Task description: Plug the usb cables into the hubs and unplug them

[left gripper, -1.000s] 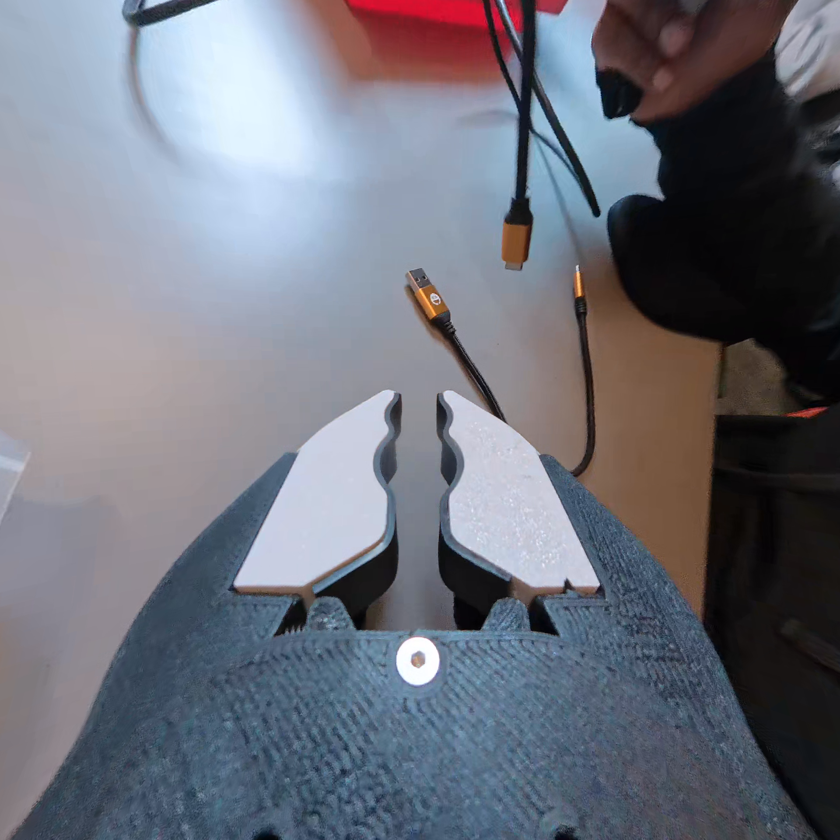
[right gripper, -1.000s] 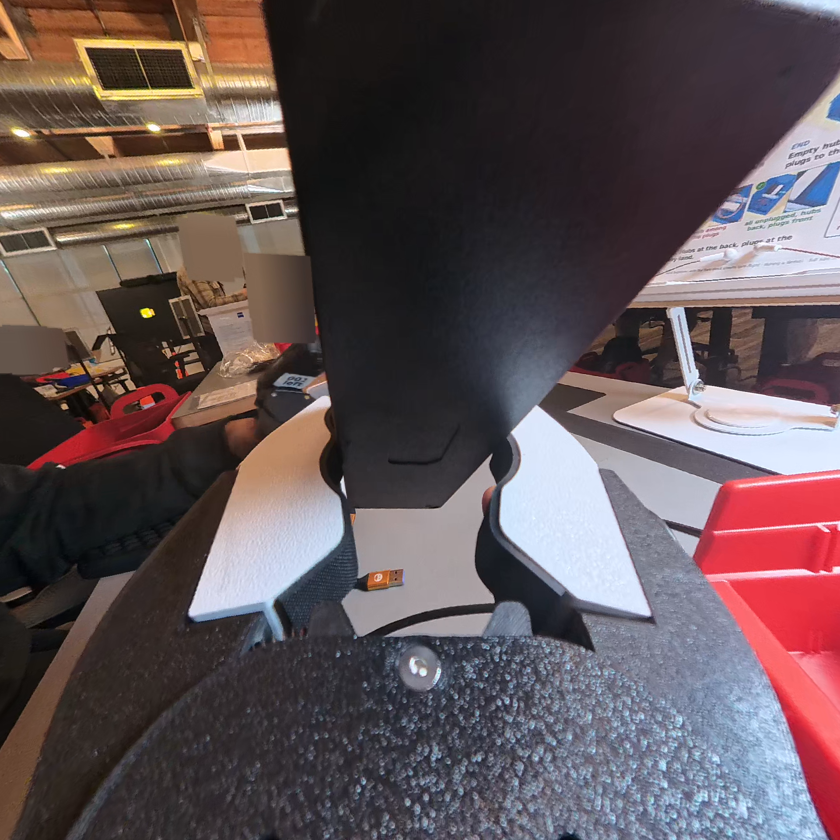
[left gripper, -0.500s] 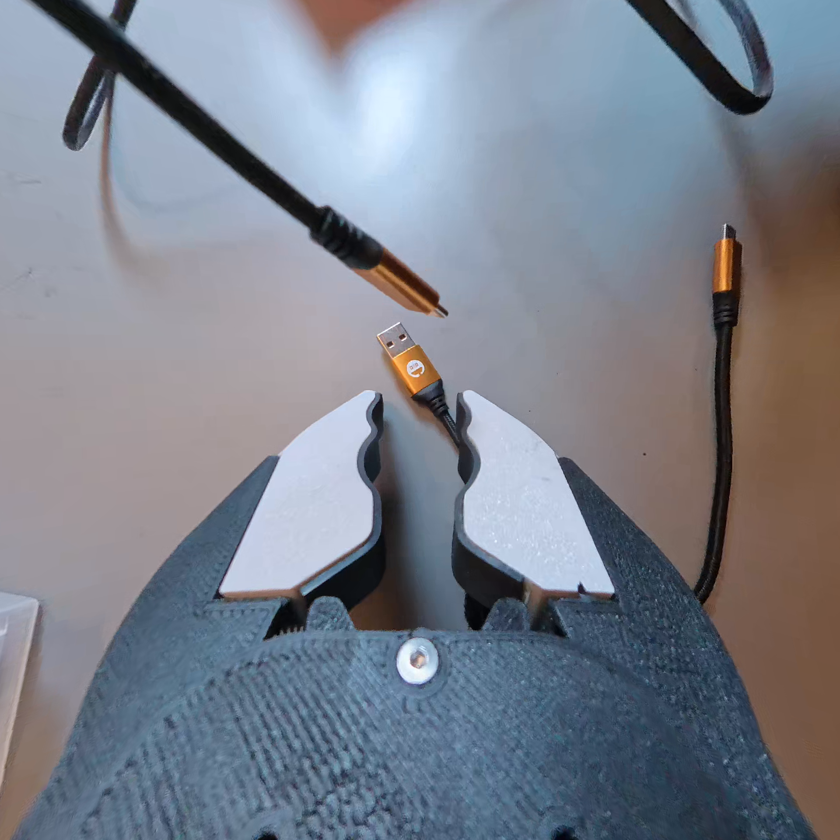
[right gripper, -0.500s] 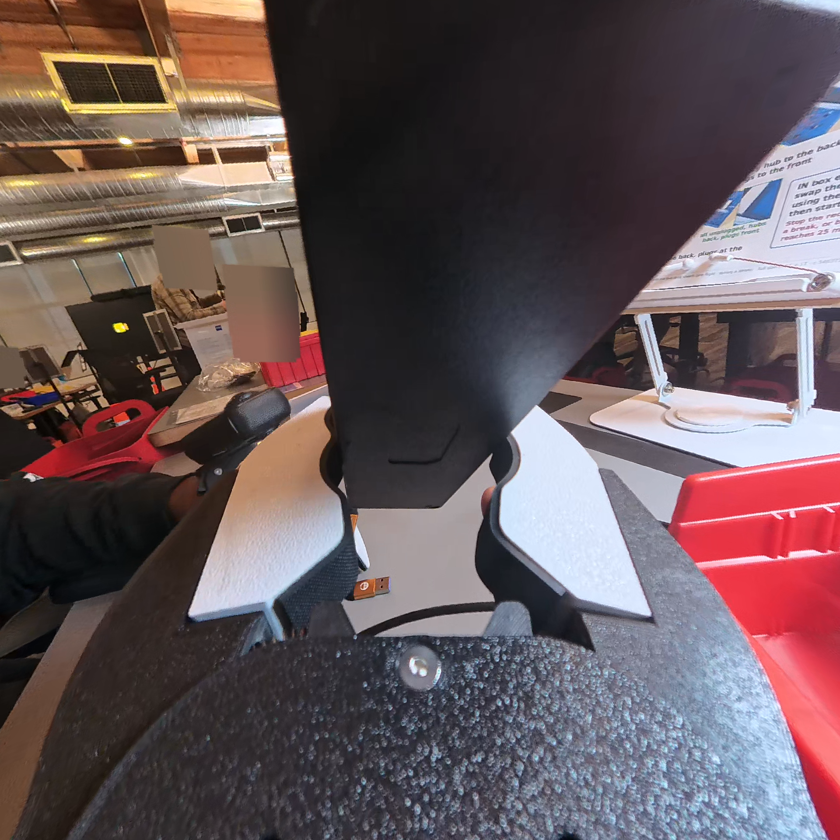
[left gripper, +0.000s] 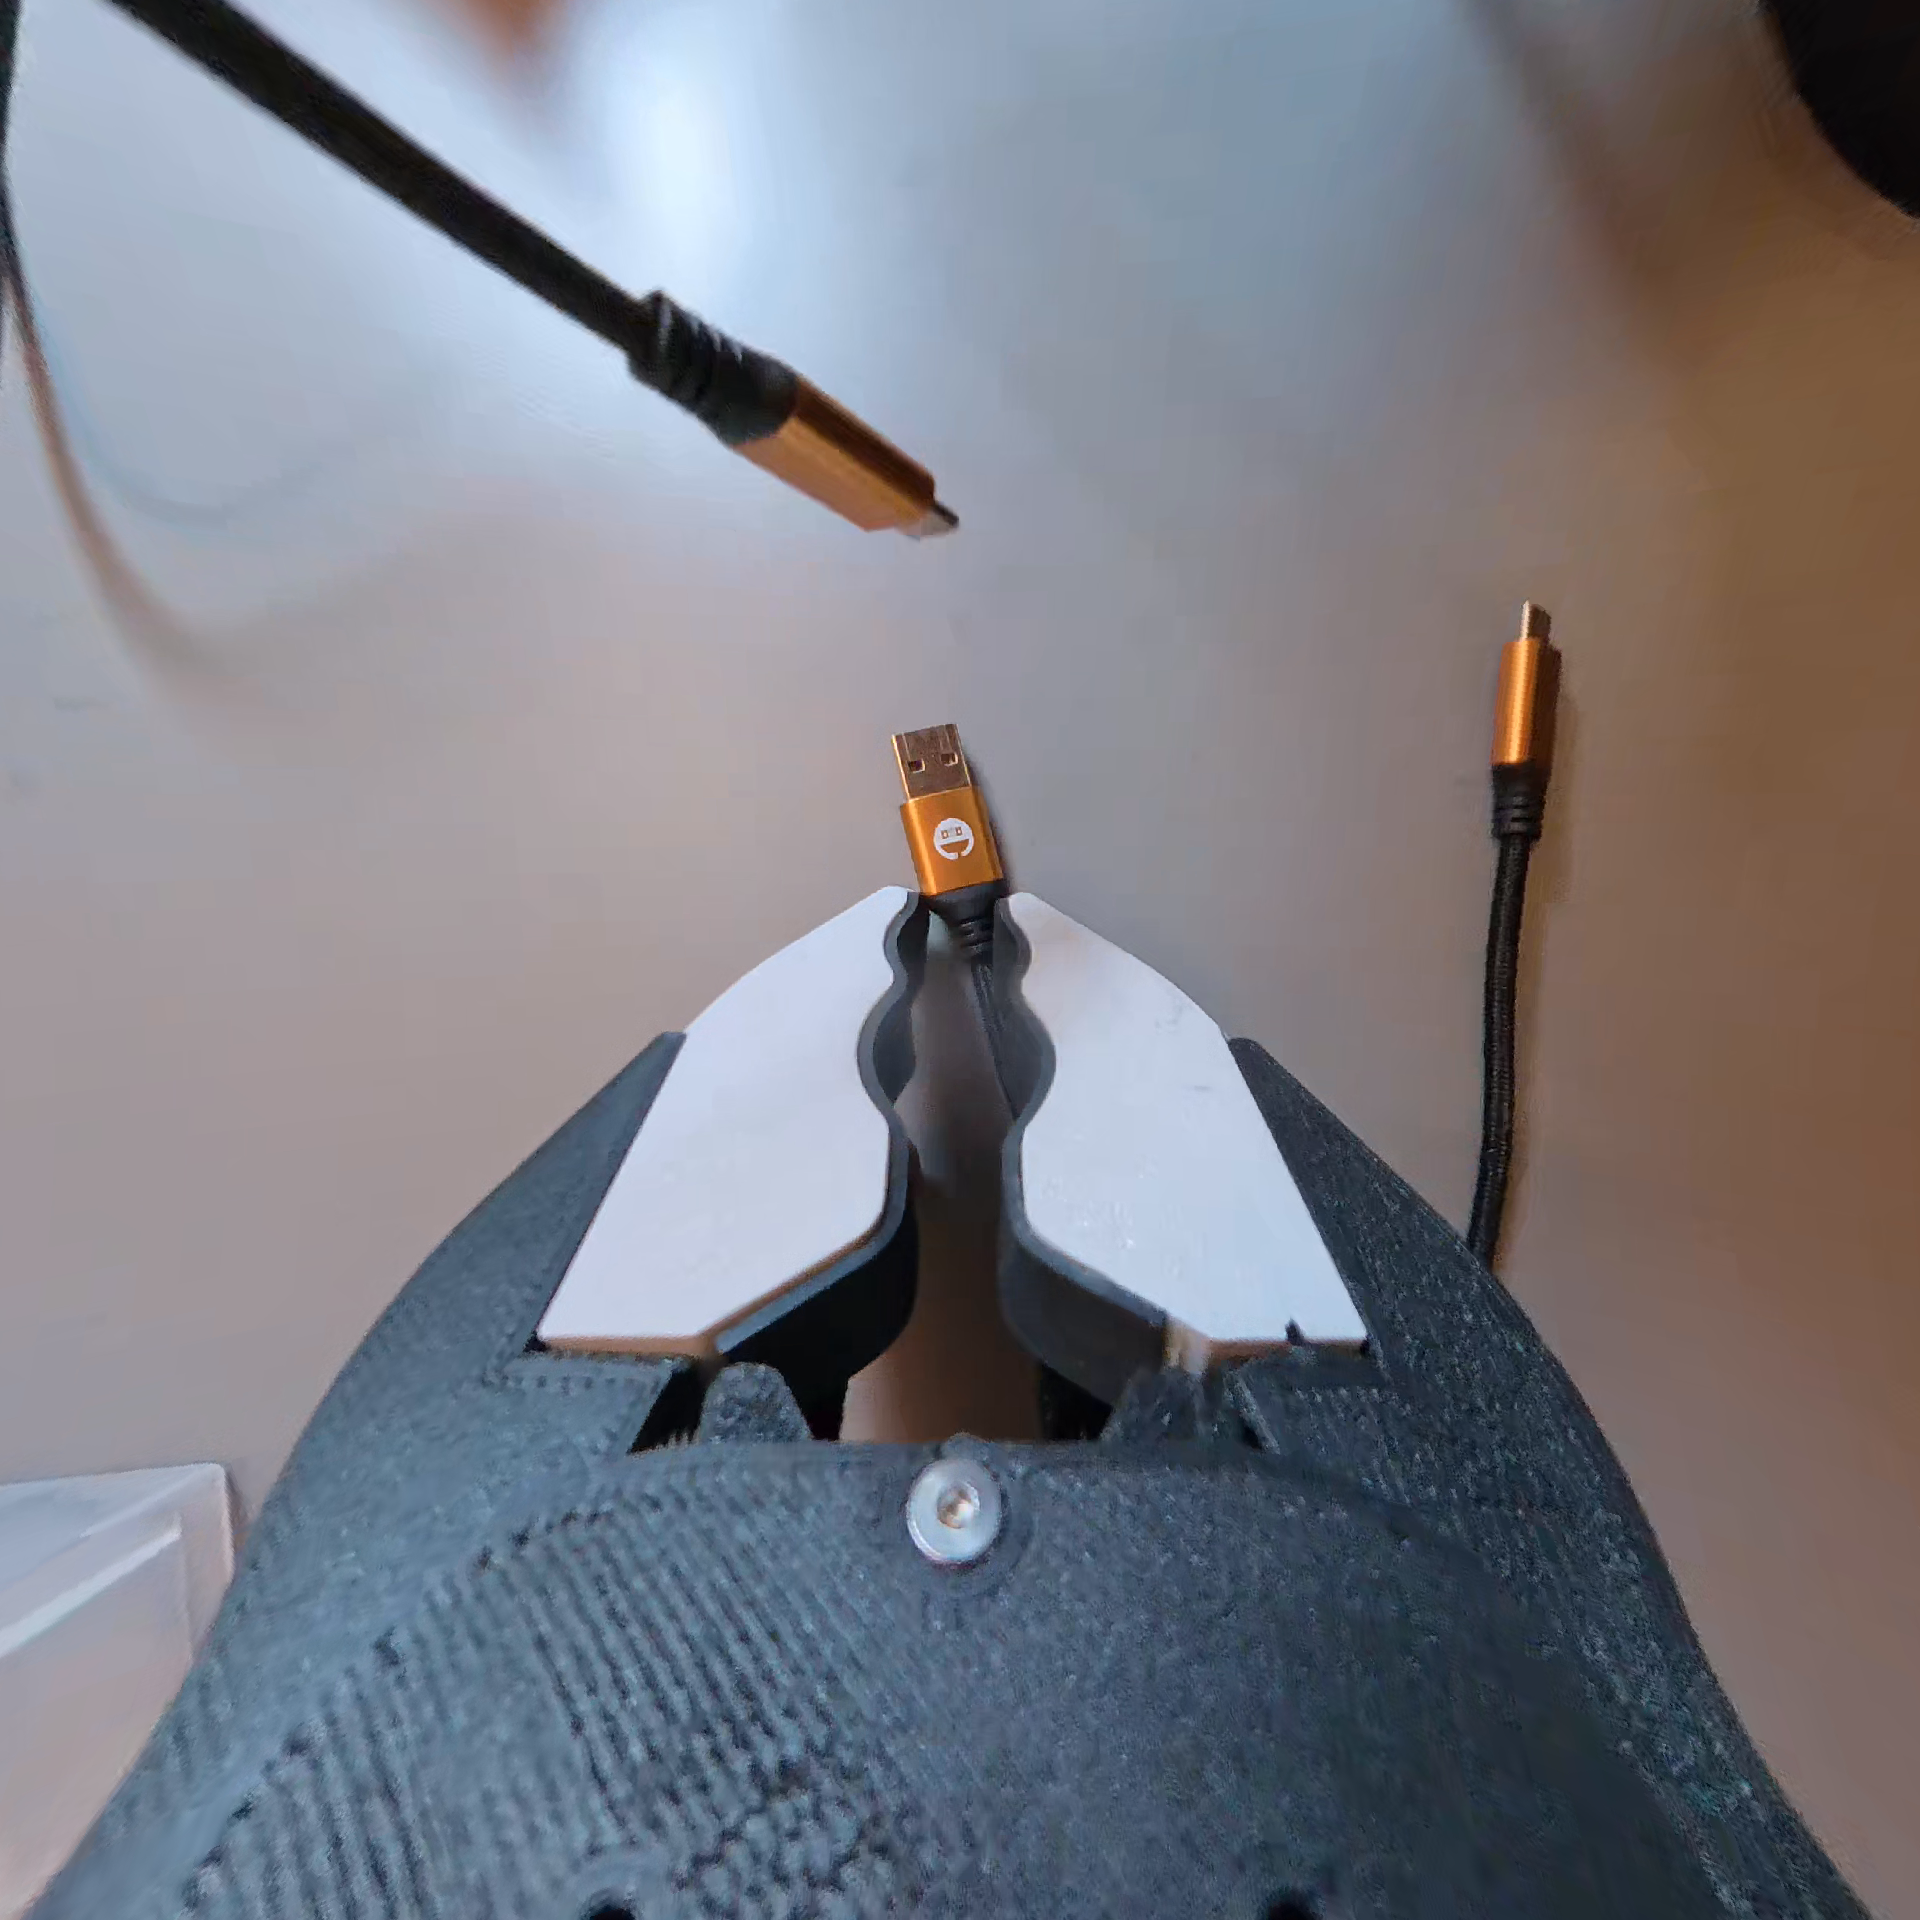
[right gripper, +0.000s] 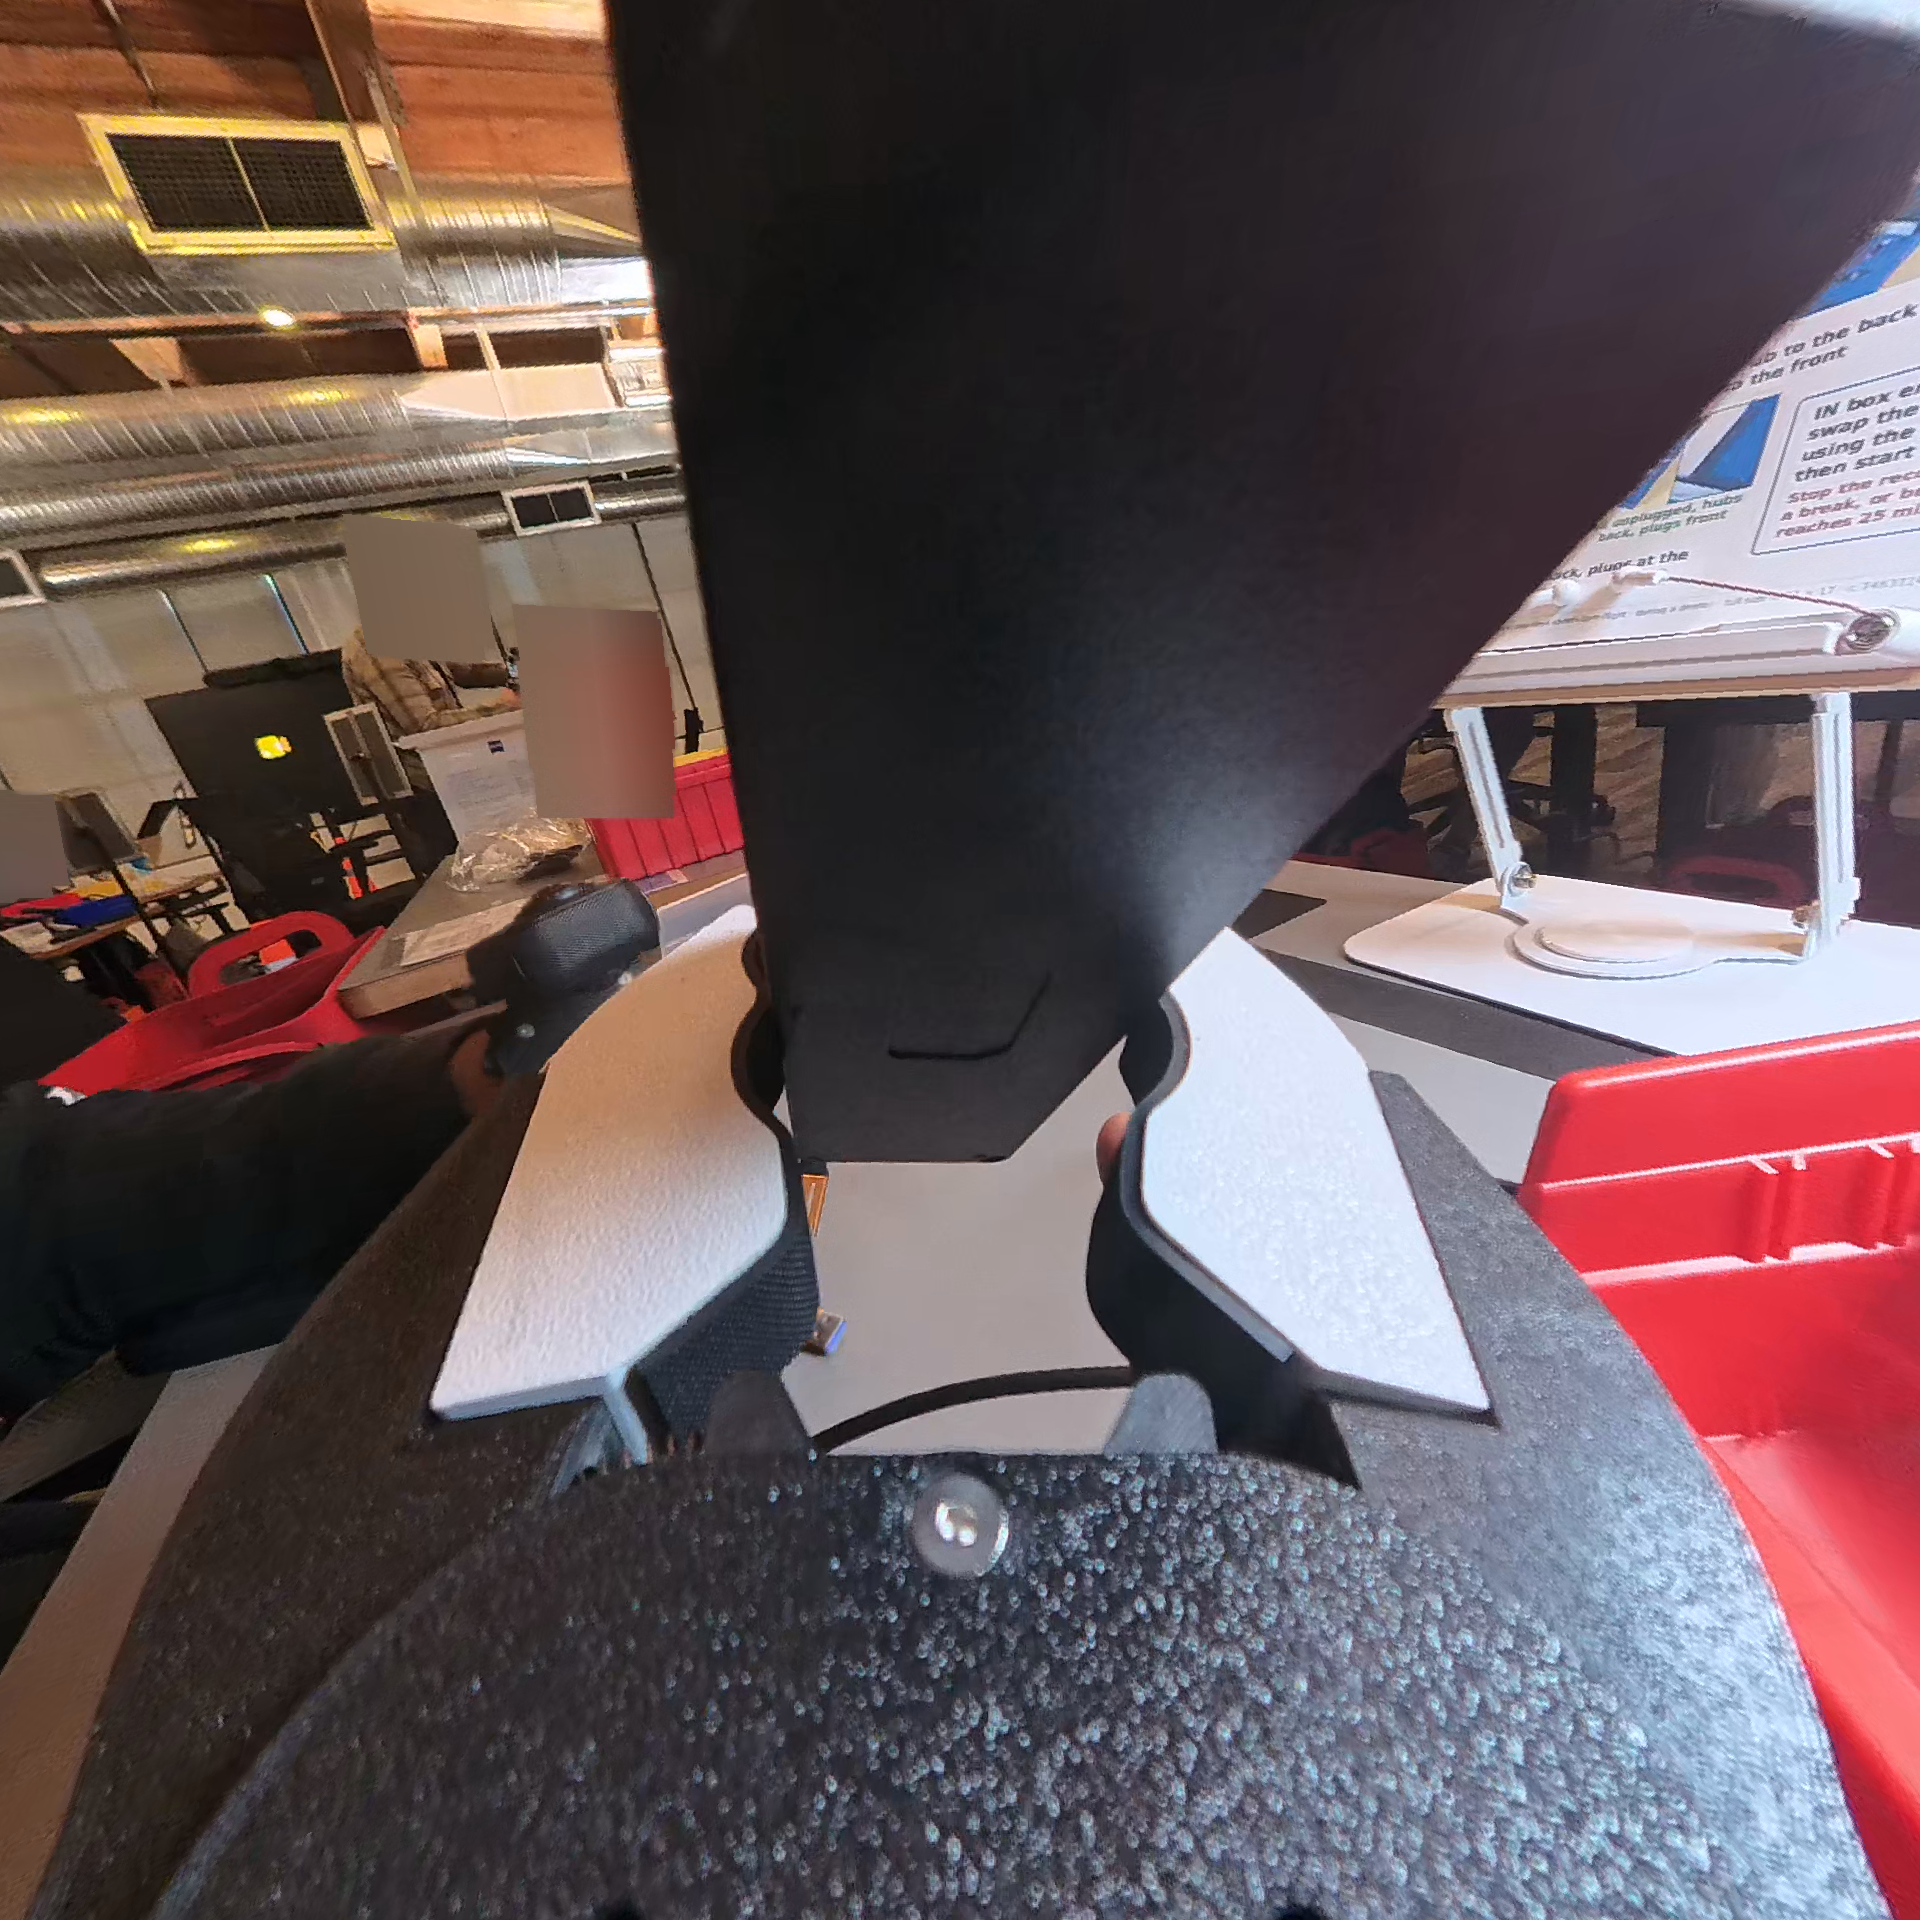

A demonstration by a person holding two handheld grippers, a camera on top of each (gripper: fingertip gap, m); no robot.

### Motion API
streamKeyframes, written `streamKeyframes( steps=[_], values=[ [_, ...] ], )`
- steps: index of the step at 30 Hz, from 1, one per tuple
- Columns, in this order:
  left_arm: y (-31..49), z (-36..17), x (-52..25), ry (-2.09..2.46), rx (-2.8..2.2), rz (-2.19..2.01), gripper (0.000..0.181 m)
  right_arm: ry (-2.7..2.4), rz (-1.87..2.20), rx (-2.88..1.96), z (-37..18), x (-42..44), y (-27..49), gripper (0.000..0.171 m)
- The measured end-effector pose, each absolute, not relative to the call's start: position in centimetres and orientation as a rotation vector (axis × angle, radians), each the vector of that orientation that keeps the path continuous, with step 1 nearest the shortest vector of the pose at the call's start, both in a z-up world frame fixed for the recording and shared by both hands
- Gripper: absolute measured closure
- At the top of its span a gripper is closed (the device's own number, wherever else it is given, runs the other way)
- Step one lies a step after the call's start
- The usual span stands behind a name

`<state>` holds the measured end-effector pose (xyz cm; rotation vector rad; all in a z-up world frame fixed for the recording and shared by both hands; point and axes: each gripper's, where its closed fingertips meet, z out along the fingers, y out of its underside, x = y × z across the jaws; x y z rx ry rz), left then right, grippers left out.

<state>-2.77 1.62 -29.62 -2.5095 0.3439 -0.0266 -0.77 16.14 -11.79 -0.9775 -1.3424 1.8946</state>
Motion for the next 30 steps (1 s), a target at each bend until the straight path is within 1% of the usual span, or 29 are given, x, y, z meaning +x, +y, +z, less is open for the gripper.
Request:
streamKeyframes(
  steps=[1, 3, 6, 9, 16, 20, 26, 30],
  values=[
    [1.2, -29.2, -2.7, 0.340, -2.488, -0.071, 0.169, -1.354, 1.894, -0.976, -11.9, -0.8, 16.0, 0.107],
    [0.4, -27.5, -2.4, 0.331, -2.411, -0.172, 0.169, -1.384, 1.882, -0.968, -12.2, -0.8, 15.7, 0.107],
    [-0.8, -23.4, -2.3, 0.284, -2.247, -0.283, 0.169, -1.429, 1.867, -0.949, -12.7, -0.9, 15.1, 0.107],
    [-1.6, -19.6, -2.1, 0.248, -2.115, -0.307, 0.169, -1.503, 1.874, -0.907, -13.2, -0.7, 13.9, 0.107],
    [-1.1, -16.3, 0.7, 0.378, -2.096, -0.272, 0.169, -1.806, 1.697, -0.746, -16.0, -0.1, 9.5, 0.107],
    [-0.1, -16.0, 1.5, 0.448, -2.186, -0.317, 0.169, -1.936, 1.627, -0.670, -17.4, 0.3, 7.0, 0.107],
    [2.1, -17.9, 1.7, 0.567, -2.396, -0.318, 0.169, -2.099, 1.447, -0.560, -19.6, 1.0, 4.7, 0.107],
    [2.2, -19.5, 2.2, 0.681, -2.481, -0.368, 0.170, -2.154, 1.349, -0.517, -20.5, 1.2, 4.2, 0.107]
  ],
)
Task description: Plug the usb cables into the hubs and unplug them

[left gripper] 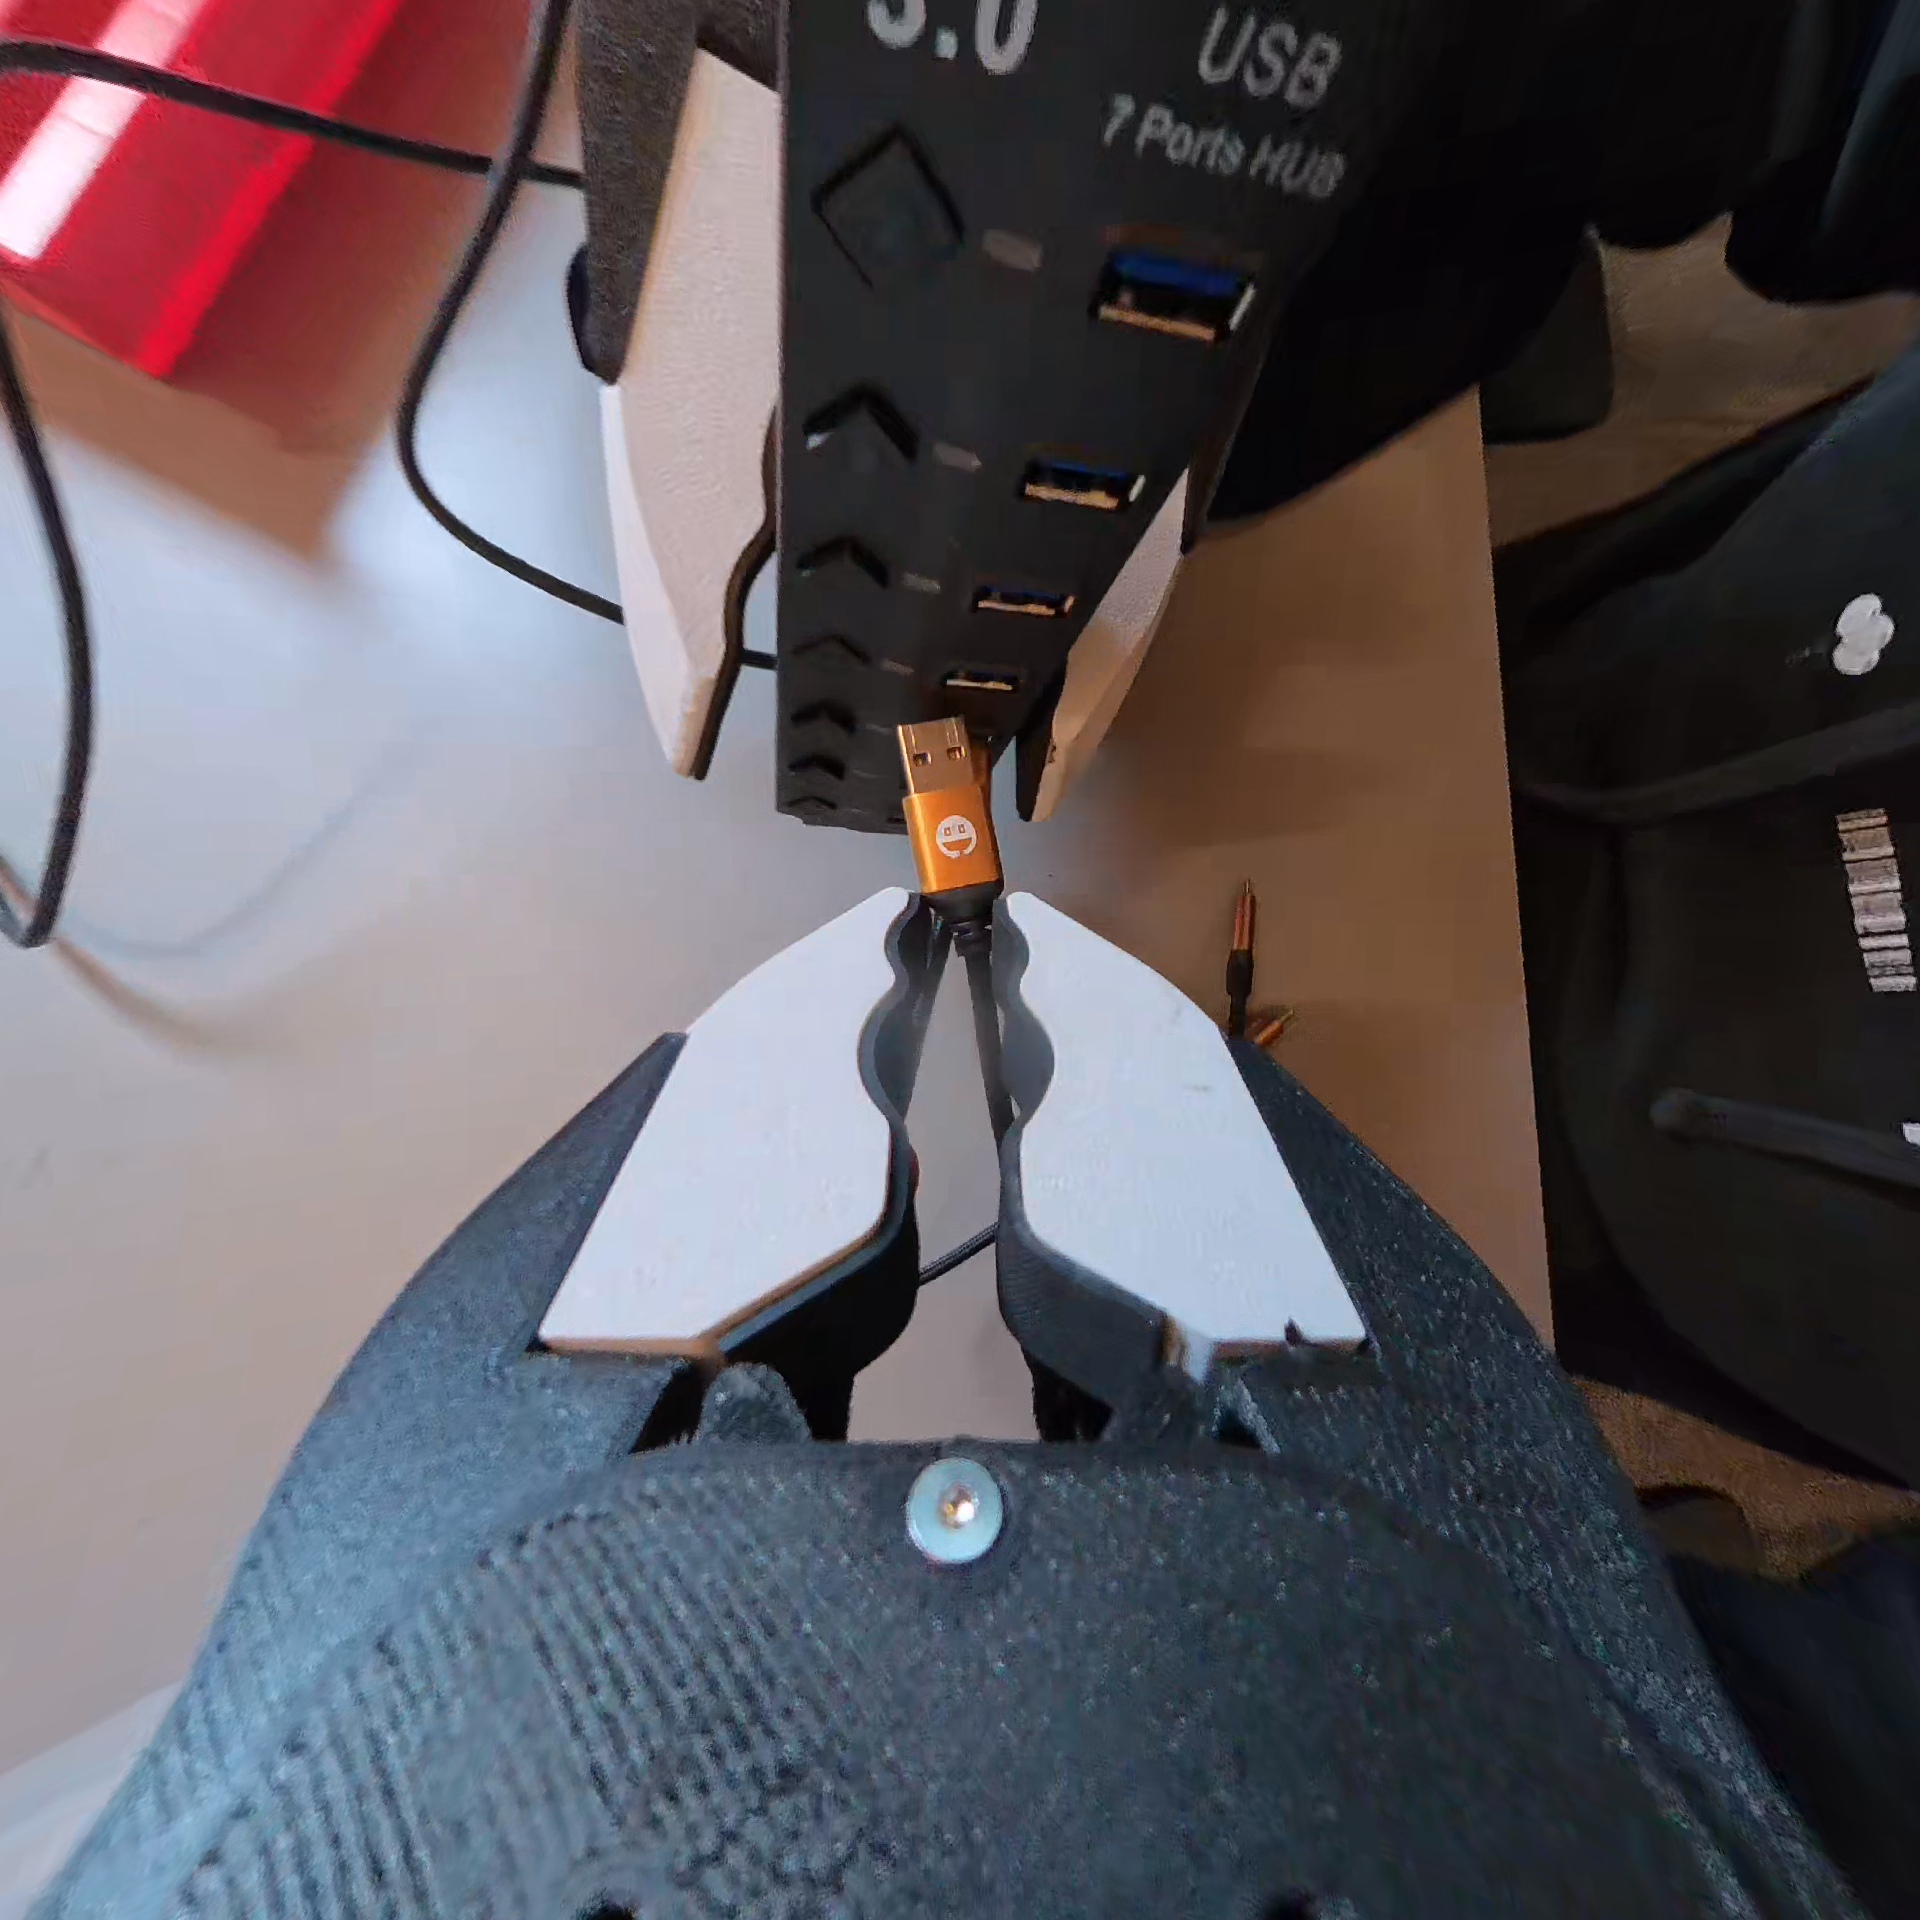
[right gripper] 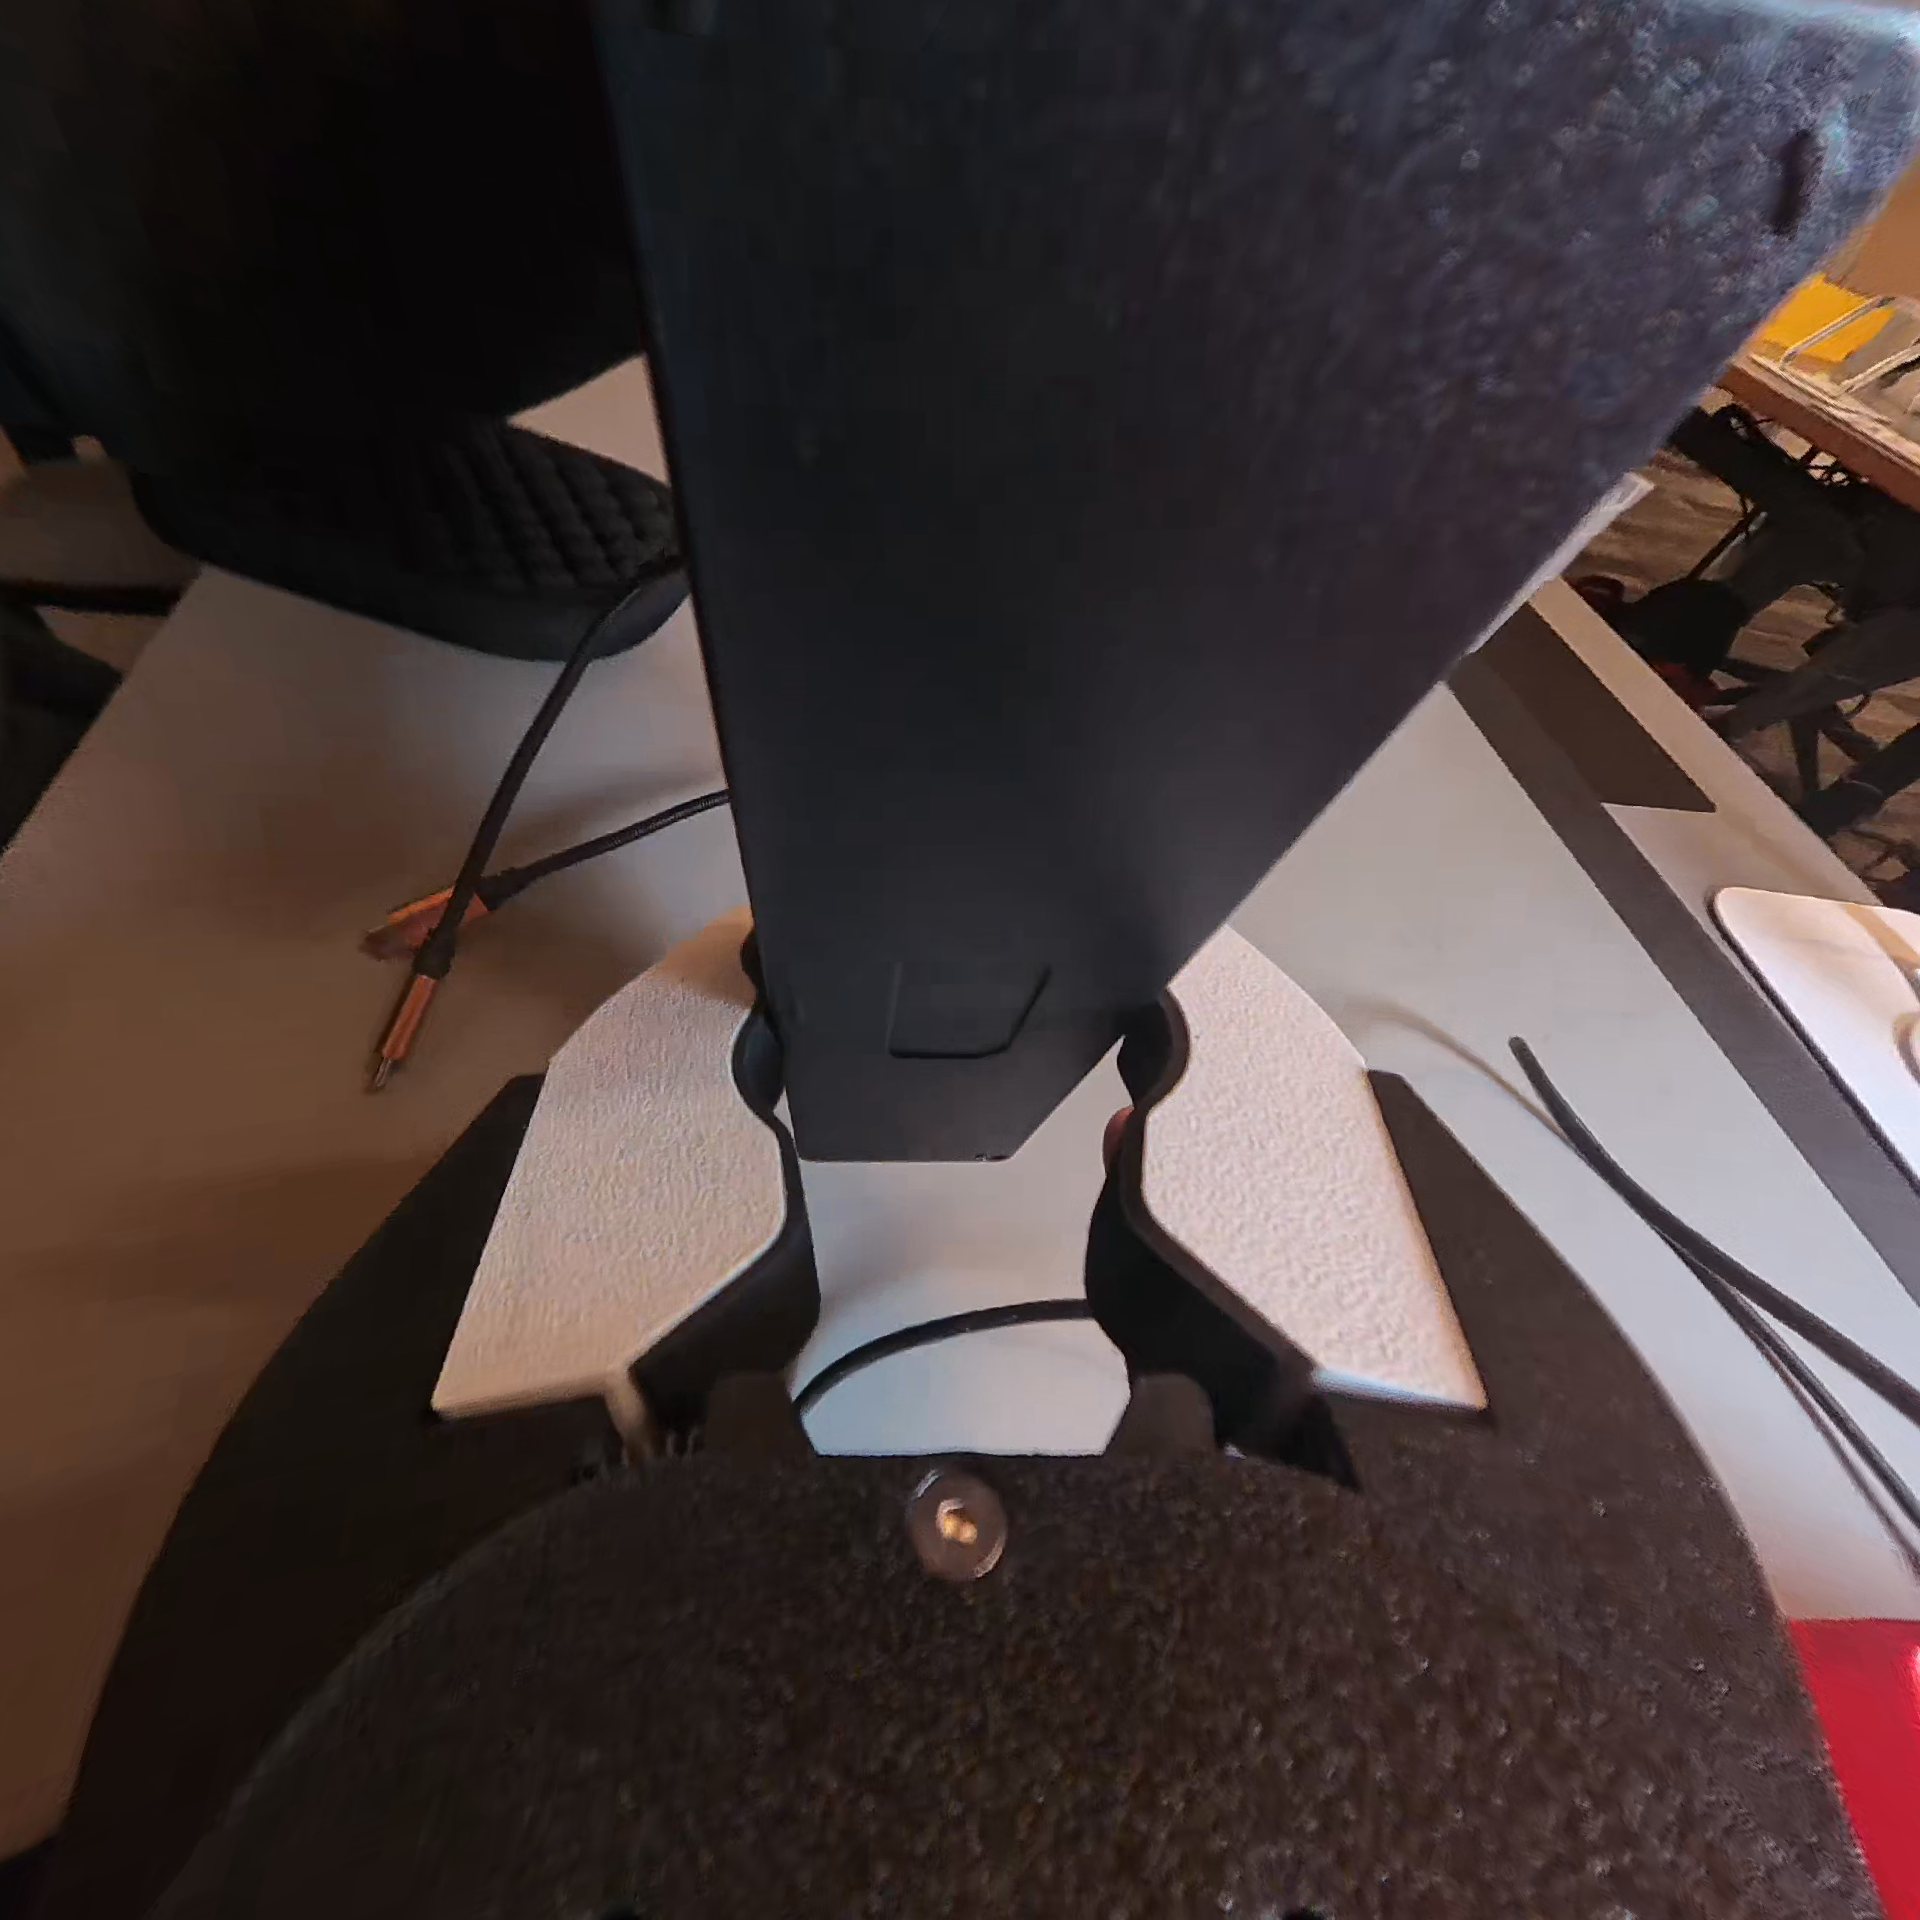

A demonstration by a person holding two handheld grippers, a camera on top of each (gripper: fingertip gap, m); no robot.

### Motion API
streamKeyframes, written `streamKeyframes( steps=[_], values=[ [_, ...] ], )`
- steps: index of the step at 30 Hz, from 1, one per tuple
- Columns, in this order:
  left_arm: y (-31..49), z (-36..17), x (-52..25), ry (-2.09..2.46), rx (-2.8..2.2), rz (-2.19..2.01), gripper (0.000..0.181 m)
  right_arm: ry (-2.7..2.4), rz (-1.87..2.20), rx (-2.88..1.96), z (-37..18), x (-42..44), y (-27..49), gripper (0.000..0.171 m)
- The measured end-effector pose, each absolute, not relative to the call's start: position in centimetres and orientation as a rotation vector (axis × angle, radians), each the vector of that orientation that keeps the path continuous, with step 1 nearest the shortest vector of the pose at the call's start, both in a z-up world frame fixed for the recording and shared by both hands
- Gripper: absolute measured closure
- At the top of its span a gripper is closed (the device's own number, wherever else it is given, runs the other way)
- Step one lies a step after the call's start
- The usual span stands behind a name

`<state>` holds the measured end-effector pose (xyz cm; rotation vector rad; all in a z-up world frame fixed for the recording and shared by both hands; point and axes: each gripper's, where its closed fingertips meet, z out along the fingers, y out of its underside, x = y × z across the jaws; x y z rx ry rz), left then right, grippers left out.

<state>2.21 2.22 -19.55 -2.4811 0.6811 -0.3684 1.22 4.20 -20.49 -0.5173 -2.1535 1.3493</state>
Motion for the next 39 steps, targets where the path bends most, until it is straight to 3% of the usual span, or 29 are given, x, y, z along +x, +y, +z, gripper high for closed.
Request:
streamKeyframes(
  steps=[9, 39],
  values=[
    [0.8, -20.4, 3.2, 0.872, -2.464, -0.420, 0.170, -2.278, 1.224, -0.439, -22.4, 1.9, 2.9, 0.107],
    [0.6, -21.6, 3.2, 0.908, -2.527, -0.305, 0.175, -2.294, 1.191, -0.443, -22.6, 2.2, 2.5, 0.107]
  ],
)
